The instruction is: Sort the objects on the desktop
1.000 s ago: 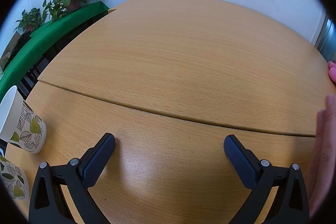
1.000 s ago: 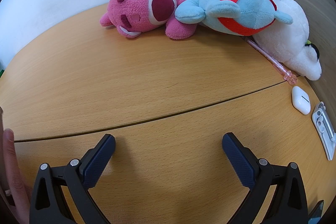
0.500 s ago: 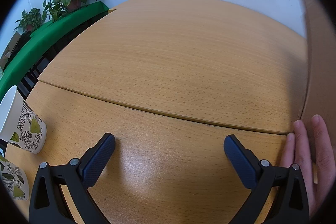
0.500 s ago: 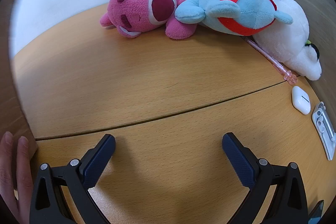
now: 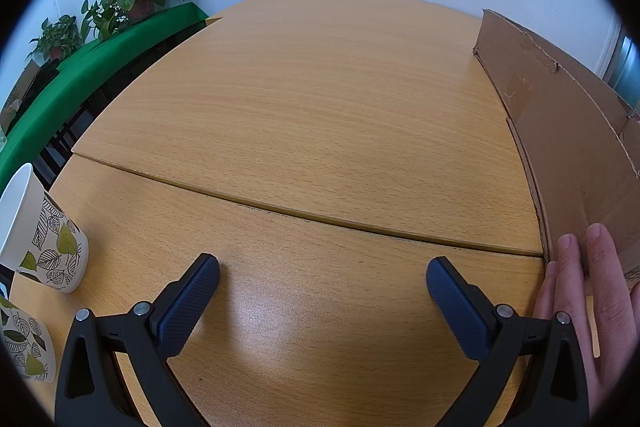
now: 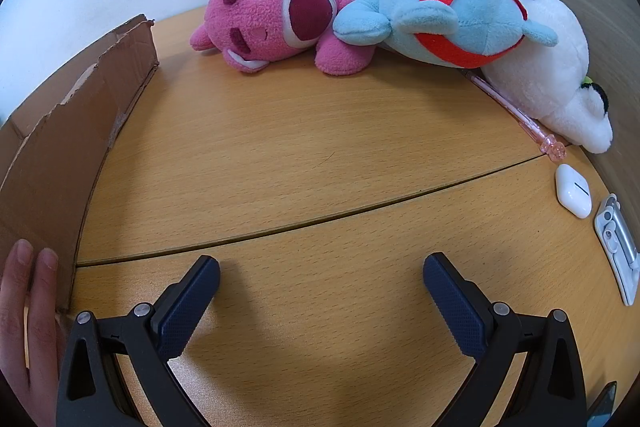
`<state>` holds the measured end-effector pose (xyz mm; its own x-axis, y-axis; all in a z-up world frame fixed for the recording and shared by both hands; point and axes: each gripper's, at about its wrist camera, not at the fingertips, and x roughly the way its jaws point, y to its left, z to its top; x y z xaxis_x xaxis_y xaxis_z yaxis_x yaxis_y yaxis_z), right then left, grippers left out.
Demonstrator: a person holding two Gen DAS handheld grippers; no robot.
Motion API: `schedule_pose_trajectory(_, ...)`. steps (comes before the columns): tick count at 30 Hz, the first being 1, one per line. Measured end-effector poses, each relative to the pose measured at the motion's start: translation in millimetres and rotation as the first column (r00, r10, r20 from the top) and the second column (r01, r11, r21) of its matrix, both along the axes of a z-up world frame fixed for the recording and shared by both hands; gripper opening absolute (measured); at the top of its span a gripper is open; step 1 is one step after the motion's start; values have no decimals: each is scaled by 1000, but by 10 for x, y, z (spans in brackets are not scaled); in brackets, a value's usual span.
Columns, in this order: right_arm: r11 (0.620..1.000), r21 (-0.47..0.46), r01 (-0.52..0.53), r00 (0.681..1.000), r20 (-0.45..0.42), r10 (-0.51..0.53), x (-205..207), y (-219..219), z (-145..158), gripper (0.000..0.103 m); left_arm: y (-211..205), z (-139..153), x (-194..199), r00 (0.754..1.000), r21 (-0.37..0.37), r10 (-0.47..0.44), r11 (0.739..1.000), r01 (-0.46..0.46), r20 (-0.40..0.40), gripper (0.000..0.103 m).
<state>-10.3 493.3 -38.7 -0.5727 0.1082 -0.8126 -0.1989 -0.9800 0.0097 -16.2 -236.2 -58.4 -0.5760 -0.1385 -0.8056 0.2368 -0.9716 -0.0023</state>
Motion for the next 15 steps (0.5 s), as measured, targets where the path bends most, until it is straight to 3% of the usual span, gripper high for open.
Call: schedule_pose_trajectory(15, 1000, 0, 0, 1000, 0, 0, 8, -5, 3, 103, -1, -1, -5, 1000, 0, 0, 1000, 0, 0, 103)
